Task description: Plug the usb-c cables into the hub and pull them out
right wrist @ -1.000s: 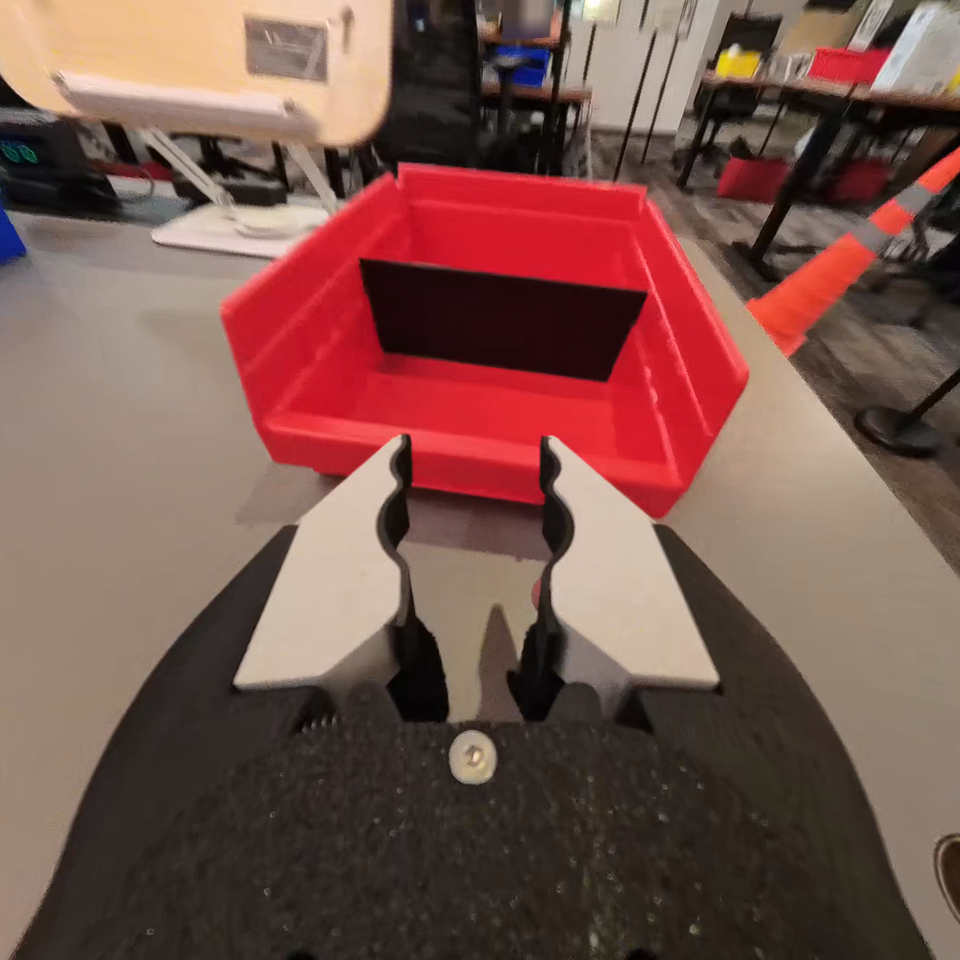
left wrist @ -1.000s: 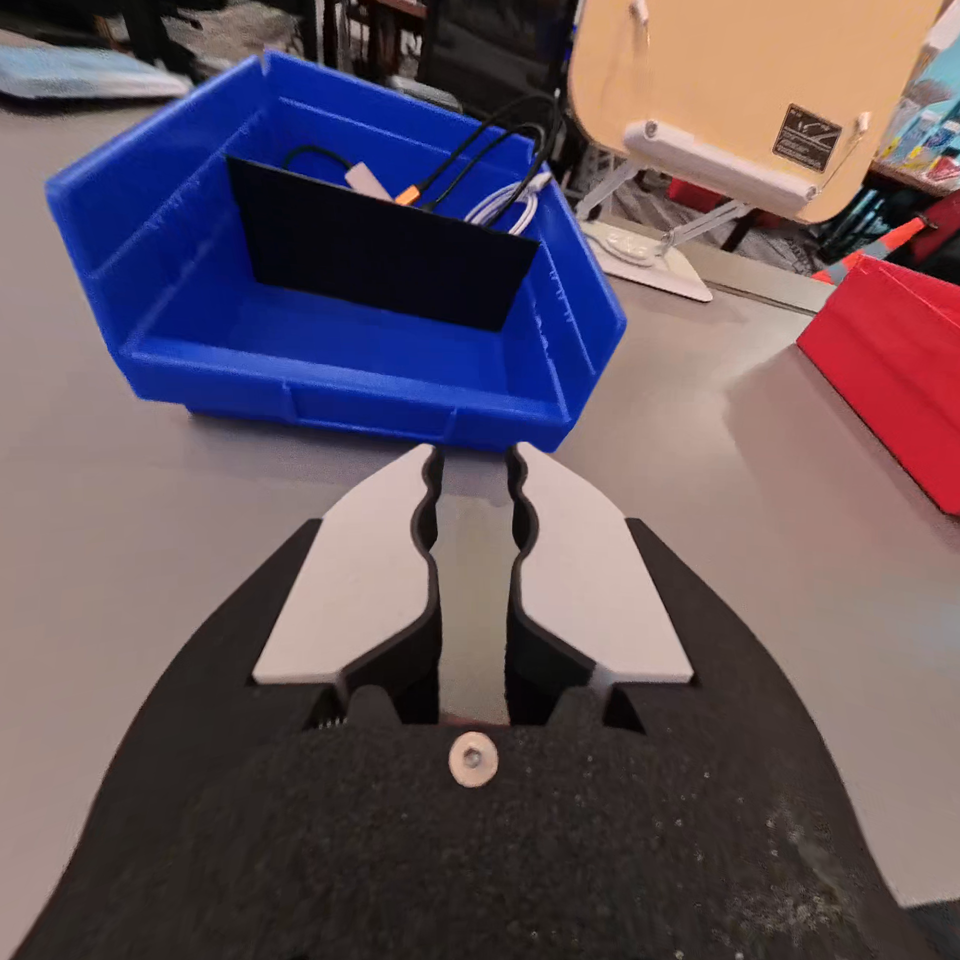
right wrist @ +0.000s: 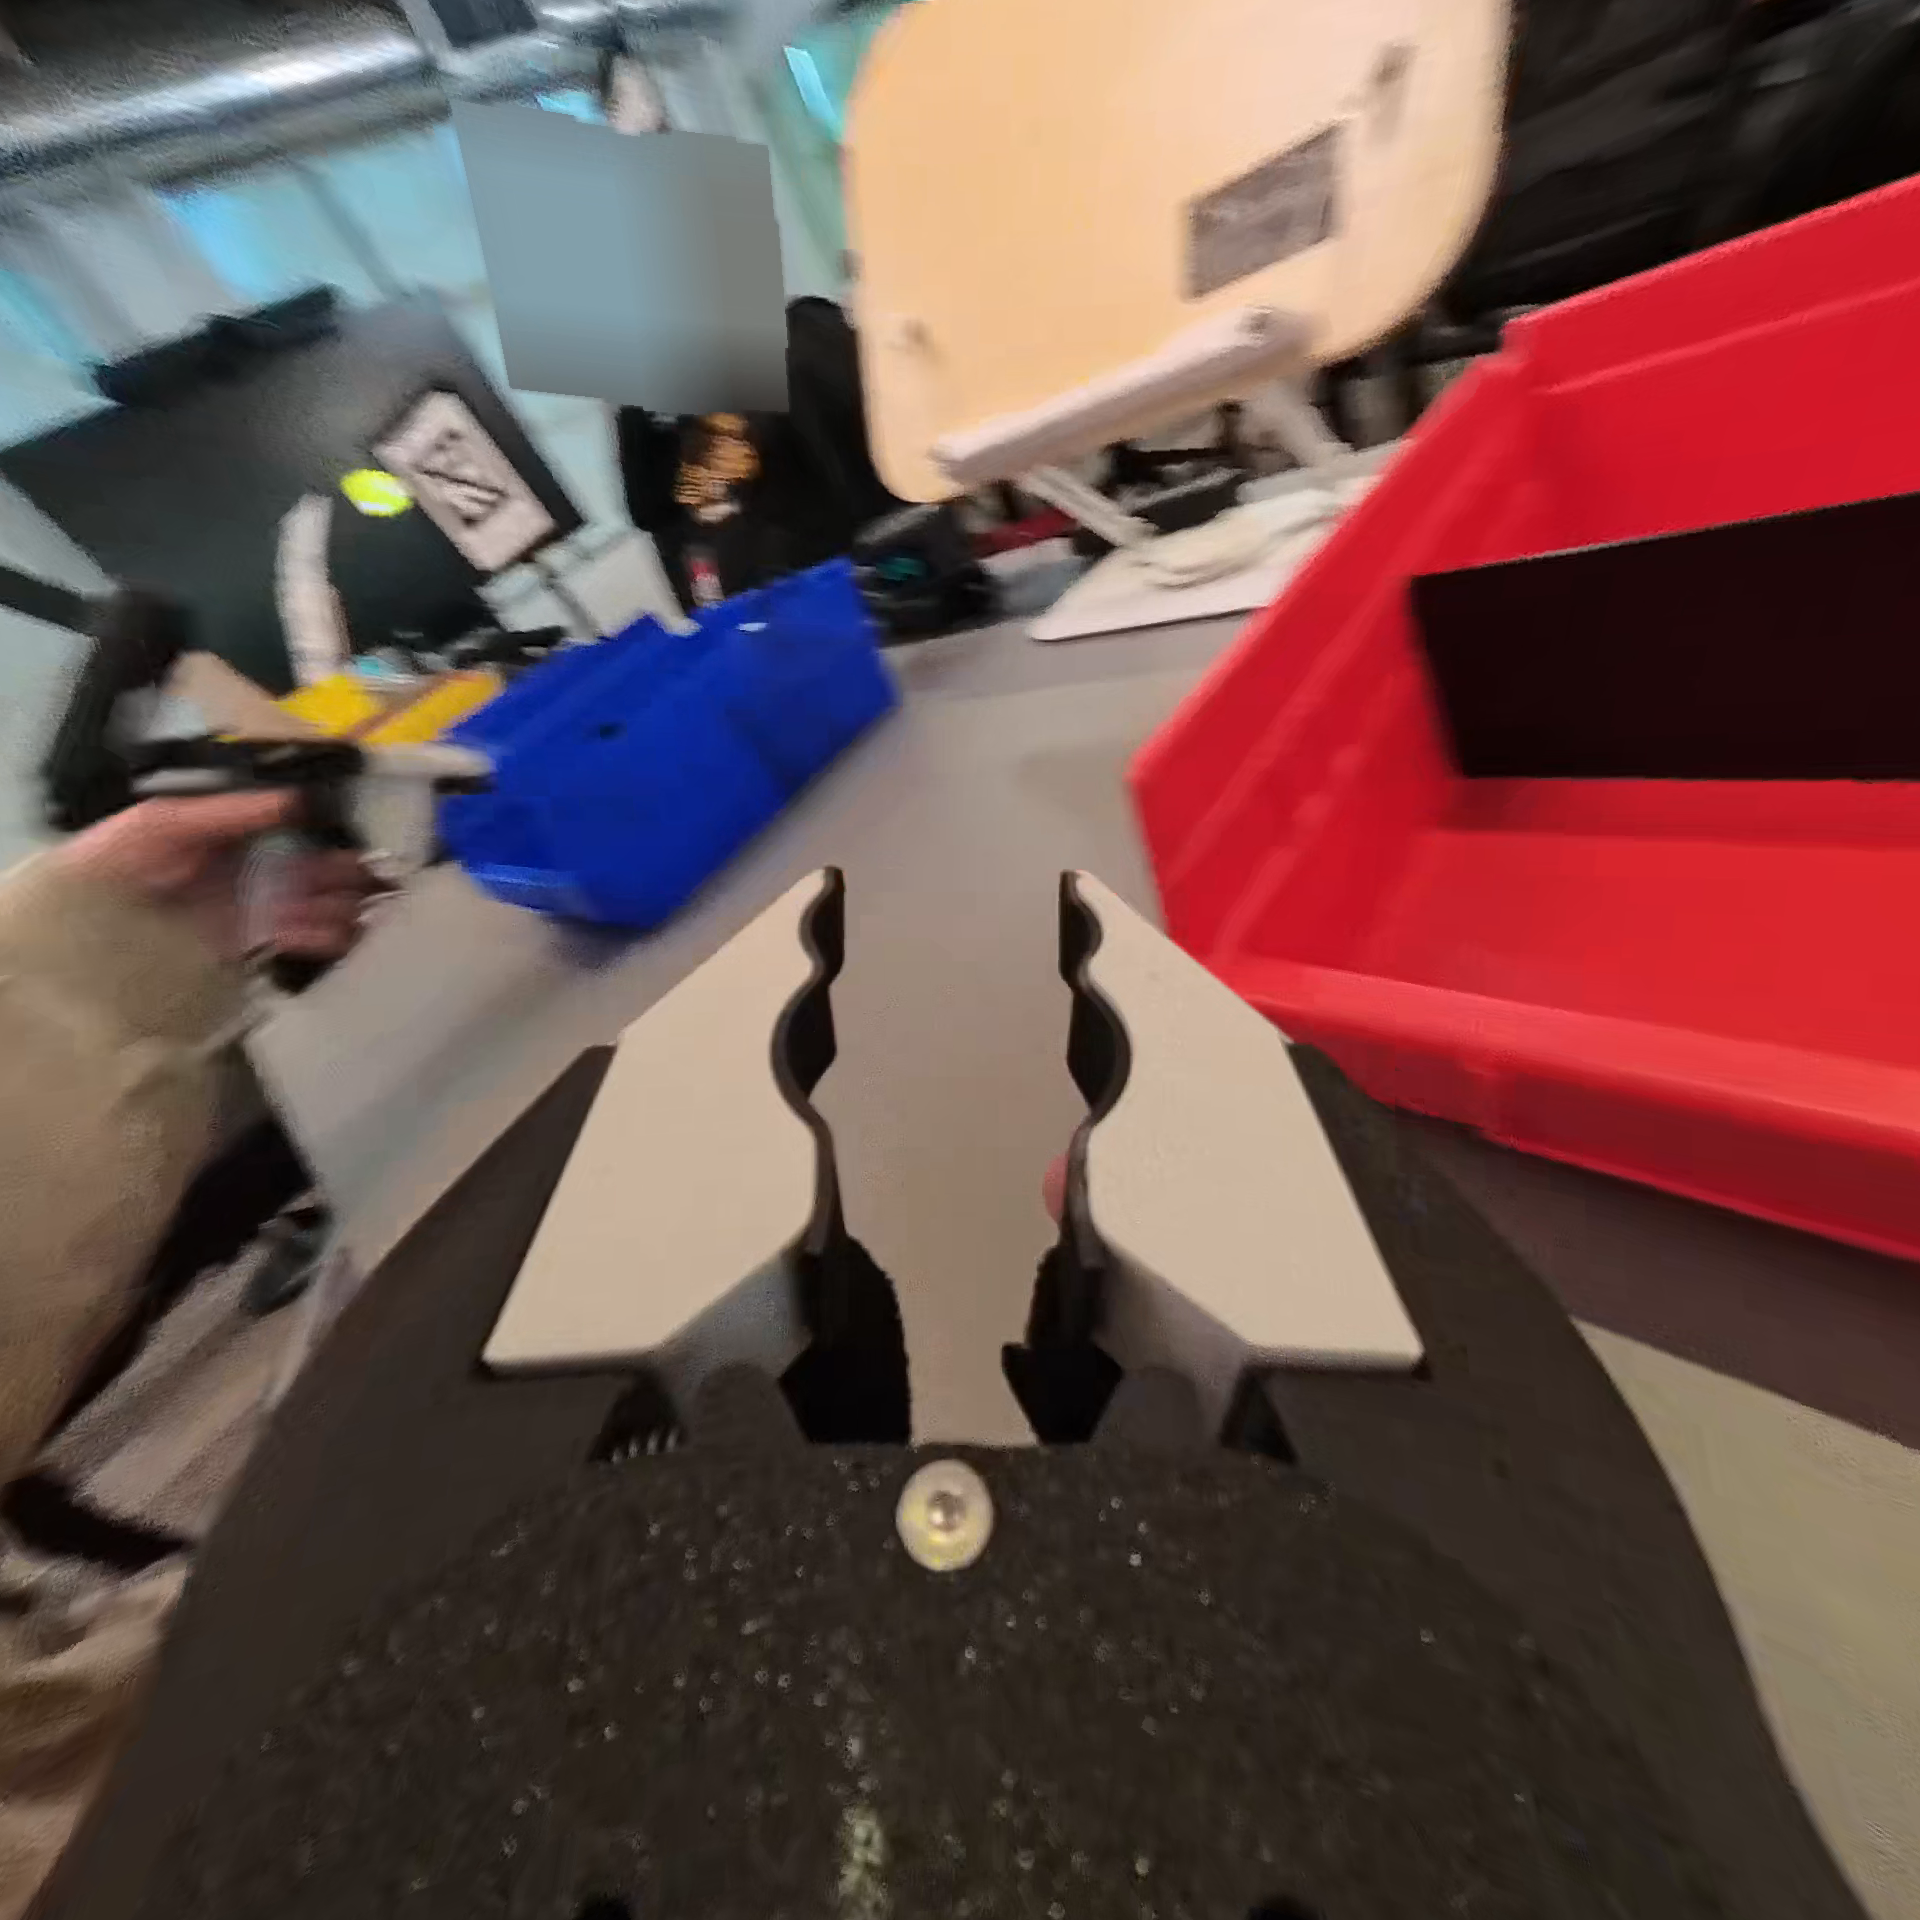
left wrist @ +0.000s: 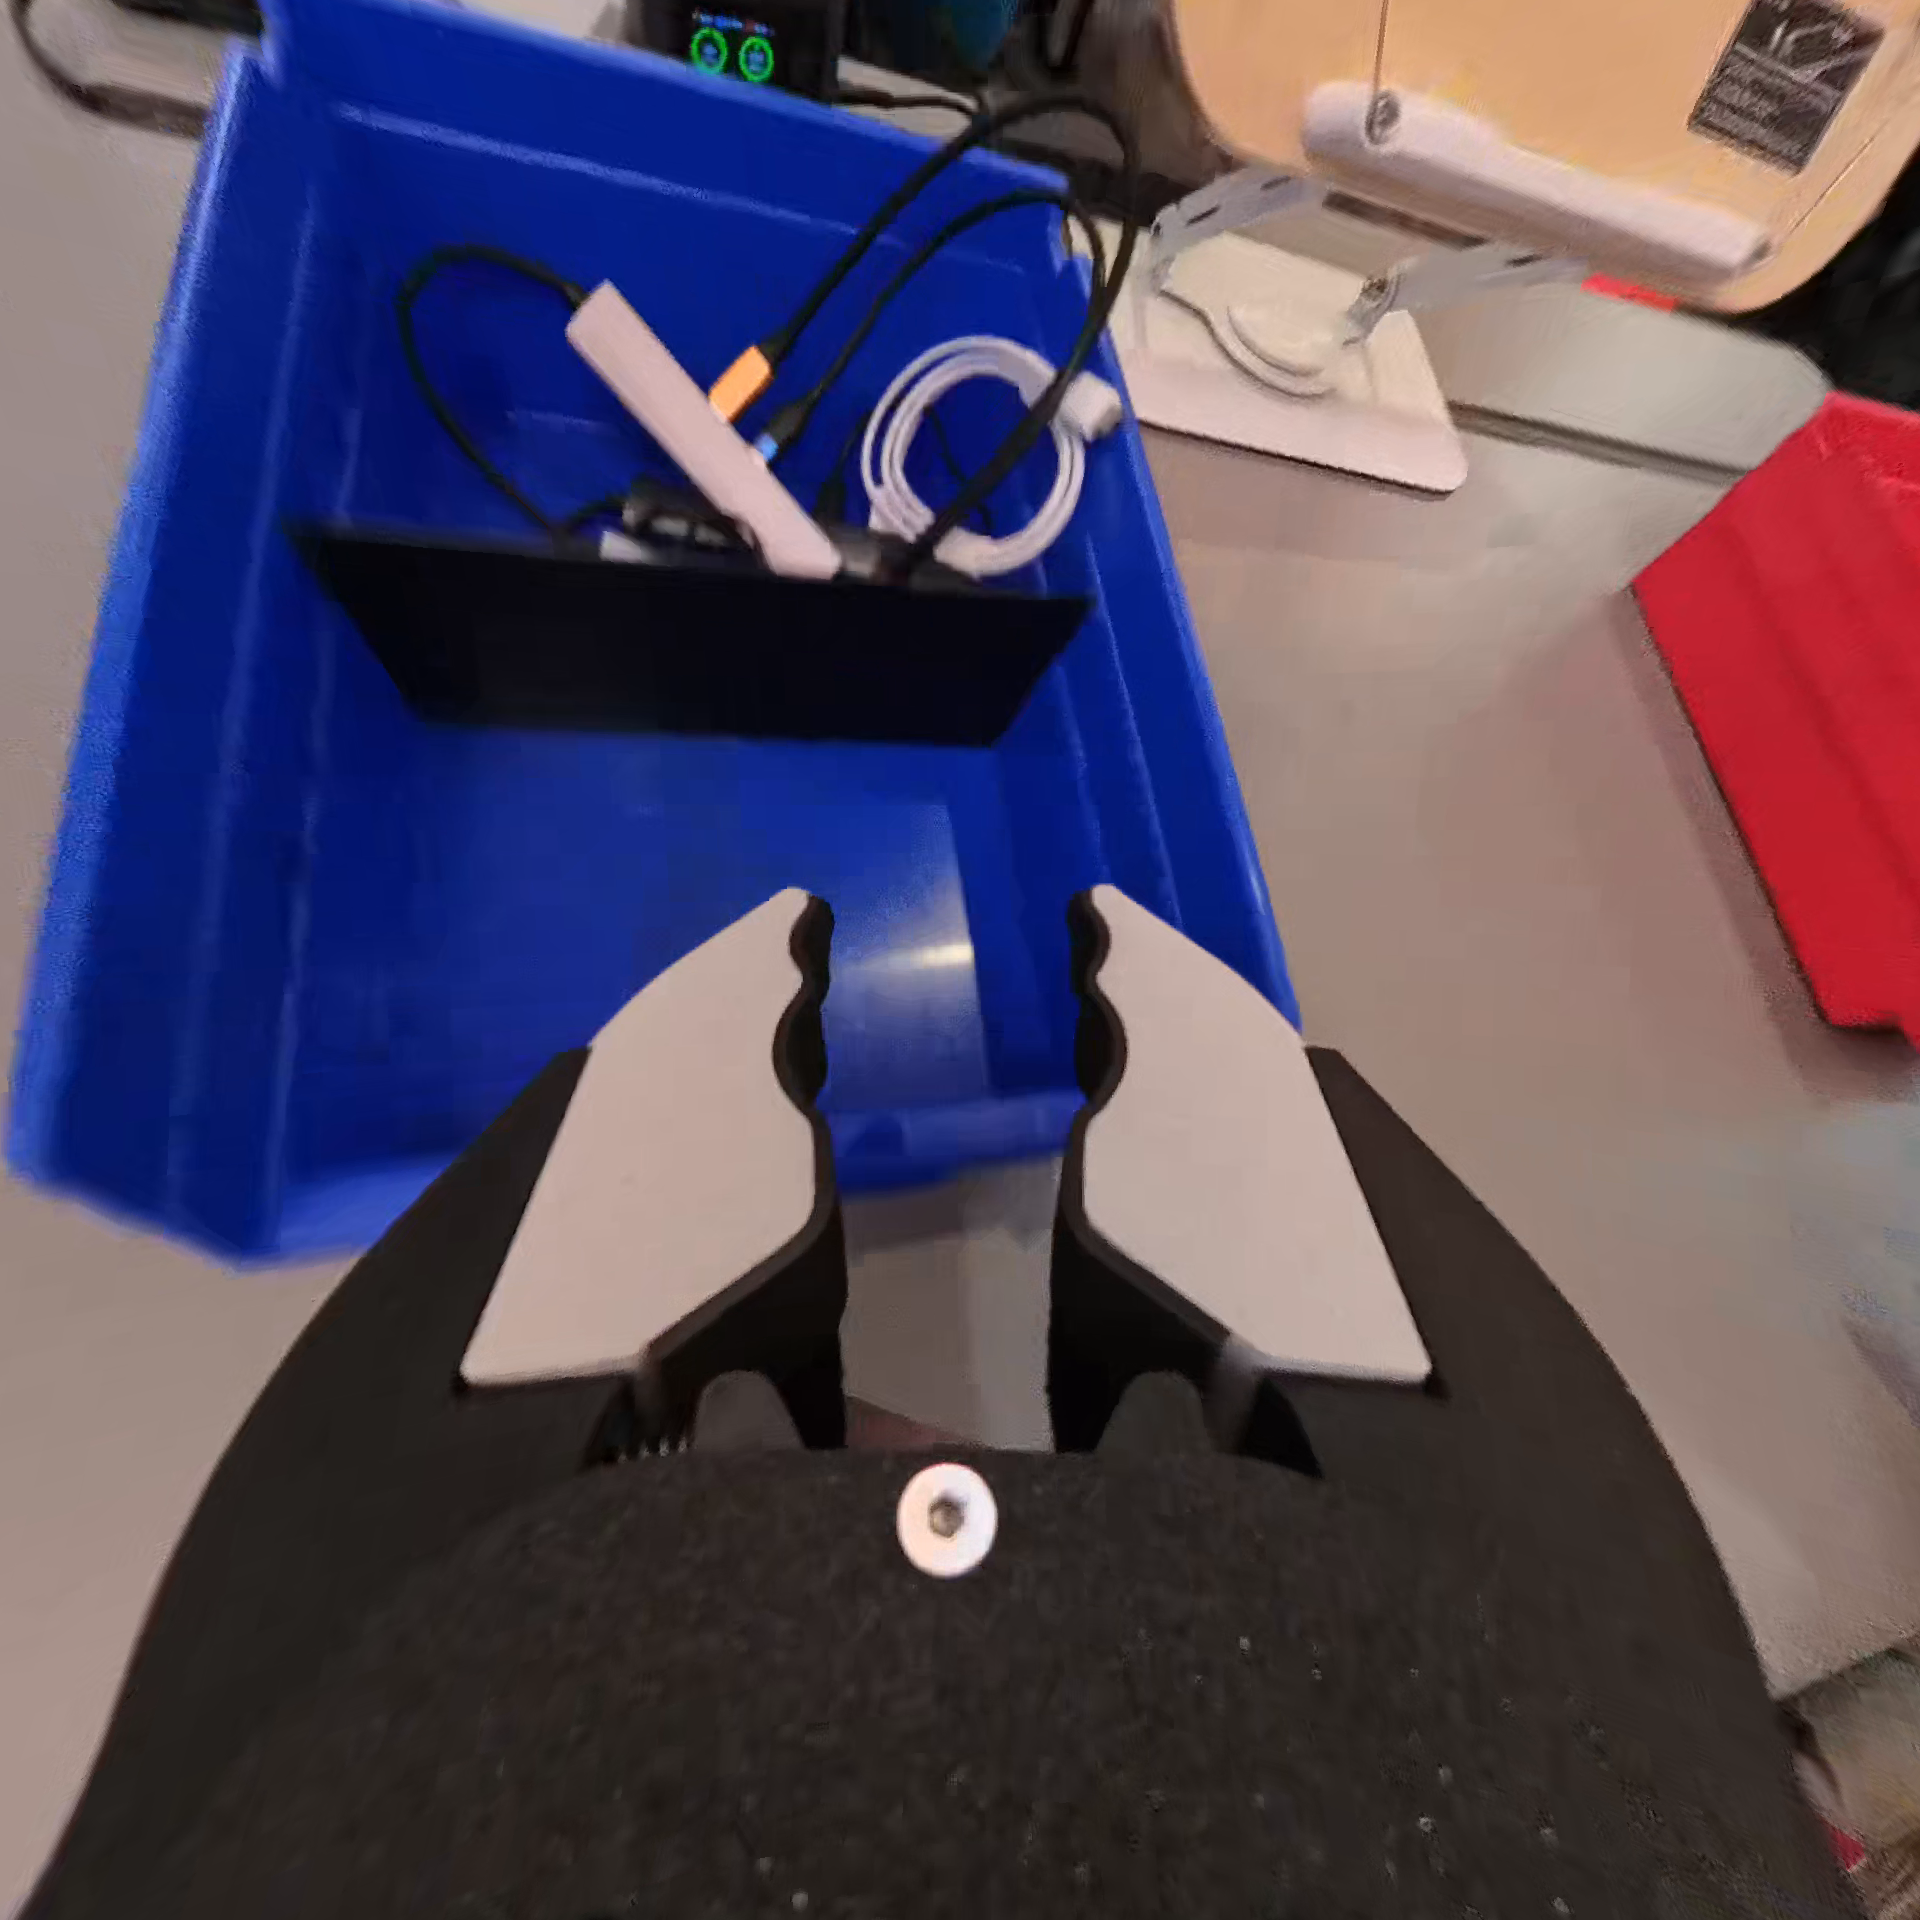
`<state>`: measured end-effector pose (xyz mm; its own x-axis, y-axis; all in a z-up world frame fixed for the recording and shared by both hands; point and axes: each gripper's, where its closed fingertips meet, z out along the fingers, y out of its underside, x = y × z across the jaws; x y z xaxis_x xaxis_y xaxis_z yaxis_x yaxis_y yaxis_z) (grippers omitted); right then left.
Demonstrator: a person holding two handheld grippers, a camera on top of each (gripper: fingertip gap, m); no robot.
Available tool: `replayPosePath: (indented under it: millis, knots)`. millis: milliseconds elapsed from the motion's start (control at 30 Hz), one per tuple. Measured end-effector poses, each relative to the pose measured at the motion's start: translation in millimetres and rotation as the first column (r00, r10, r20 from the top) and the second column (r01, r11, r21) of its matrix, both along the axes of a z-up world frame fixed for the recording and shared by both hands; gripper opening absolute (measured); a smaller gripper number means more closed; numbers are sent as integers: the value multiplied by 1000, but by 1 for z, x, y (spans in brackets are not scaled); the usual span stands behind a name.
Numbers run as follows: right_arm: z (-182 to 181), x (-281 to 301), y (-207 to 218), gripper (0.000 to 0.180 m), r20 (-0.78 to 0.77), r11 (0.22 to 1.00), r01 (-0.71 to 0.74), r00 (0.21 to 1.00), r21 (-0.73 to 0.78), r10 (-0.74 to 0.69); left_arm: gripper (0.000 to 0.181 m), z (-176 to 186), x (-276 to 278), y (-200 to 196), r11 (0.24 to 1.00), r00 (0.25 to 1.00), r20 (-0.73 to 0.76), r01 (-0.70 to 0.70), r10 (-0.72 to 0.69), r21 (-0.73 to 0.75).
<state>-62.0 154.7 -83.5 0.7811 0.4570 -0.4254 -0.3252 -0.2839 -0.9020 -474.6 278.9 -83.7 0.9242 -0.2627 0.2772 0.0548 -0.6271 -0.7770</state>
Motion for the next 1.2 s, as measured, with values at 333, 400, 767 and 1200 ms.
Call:
replayPosePath:
  millis: [333,400,767,1200]
  knots:
    - [0,-32,-11,41,-20,982,-187,982,19,187,46,-6,0,202,935,979,176,-37,105,-353]
    - [-1,-31,-14,41,-11,981,-192,981,21,192,42,-30,-9,220,900,963,181,-109,201,-422]
    - [-5,-24,-26,41,8,981,-193,981,12,193,33,-79,-21,229,810,967,-18,-222,252,-543]
    - [-2,-42,-31,41,47,971,-234,972,38,232,16,77,24,187,994,997,22,74,-76,80]
